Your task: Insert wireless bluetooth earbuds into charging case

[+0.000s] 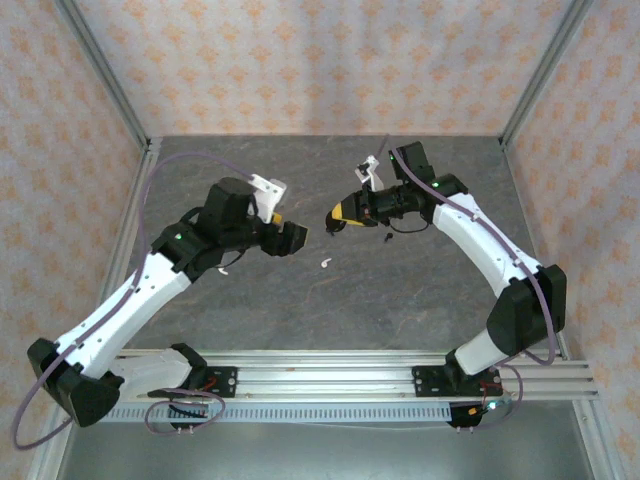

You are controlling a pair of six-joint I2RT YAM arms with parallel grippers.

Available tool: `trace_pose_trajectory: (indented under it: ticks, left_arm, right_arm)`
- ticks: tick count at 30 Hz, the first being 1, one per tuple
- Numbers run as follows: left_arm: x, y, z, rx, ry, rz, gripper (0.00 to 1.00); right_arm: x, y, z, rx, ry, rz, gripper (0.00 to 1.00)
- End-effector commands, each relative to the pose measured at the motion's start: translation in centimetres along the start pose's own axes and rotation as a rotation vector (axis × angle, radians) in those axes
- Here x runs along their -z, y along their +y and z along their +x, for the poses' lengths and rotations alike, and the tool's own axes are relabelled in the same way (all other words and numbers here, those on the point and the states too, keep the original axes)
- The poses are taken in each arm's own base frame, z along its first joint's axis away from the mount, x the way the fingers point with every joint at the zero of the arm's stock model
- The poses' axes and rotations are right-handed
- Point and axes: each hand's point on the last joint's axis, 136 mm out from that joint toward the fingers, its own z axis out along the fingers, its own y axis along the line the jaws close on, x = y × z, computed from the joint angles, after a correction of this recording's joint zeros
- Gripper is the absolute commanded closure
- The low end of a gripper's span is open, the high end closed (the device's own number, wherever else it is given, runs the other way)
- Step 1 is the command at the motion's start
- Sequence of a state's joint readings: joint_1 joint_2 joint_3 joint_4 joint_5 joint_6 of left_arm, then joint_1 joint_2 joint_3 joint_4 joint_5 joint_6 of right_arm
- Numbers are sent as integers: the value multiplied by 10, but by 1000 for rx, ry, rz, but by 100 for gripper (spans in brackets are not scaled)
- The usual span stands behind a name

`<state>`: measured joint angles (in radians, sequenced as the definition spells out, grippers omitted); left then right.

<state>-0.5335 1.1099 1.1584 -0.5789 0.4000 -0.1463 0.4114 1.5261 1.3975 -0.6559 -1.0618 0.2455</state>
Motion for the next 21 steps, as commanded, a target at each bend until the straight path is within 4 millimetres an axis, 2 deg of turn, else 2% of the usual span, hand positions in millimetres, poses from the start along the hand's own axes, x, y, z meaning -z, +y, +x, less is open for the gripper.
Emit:
trace_pose_trajectory:
  ticks: [1, 5, 10, 14, 21]
  left_arm:
    - [8, -12, -2, 153, -29, 147, 25]
    - [16, -35, -20, 186, -92, 330, 25]
    - [26, -52, -31, 128, -138, 436, 26]
    - [21, -59, -39, 165, -148, 536, 27]
    - [9, -70, -55, 198, -112, 646, 35]
  right_arm:
    - [15, 22, -2, 149, -17, -19, 100]
    - [19, 36, -5, 194, -12, -76, 100]
    - [25, 59, -10, 213, -21, -171, 100]
    - [30, 76, -15, 204, -34, -248, 100]
    - [36, 88, -10, 225, -28, -293, 100]
